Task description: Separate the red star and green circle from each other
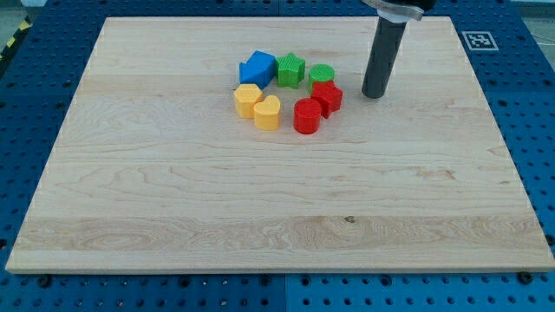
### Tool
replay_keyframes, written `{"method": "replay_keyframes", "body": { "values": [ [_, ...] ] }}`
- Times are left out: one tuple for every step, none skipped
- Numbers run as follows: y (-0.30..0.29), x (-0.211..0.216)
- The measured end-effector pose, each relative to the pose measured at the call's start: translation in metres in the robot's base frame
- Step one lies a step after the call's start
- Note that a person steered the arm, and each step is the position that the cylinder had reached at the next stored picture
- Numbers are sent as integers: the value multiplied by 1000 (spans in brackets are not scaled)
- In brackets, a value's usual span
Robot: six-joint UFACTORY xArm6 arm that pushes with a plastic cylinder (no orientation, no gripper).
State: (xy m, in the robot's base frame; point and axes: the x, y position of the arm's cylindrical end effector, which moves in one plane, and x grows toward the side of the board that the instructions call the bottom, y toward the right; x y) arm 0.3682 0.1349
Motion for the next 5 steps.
{"method": "replay_keyframes", "body": {
  "values": [
    [-5,1],
    [-11,4],
    [-11,4],
    [-18,4],
    [-26,7]
  ]
}}
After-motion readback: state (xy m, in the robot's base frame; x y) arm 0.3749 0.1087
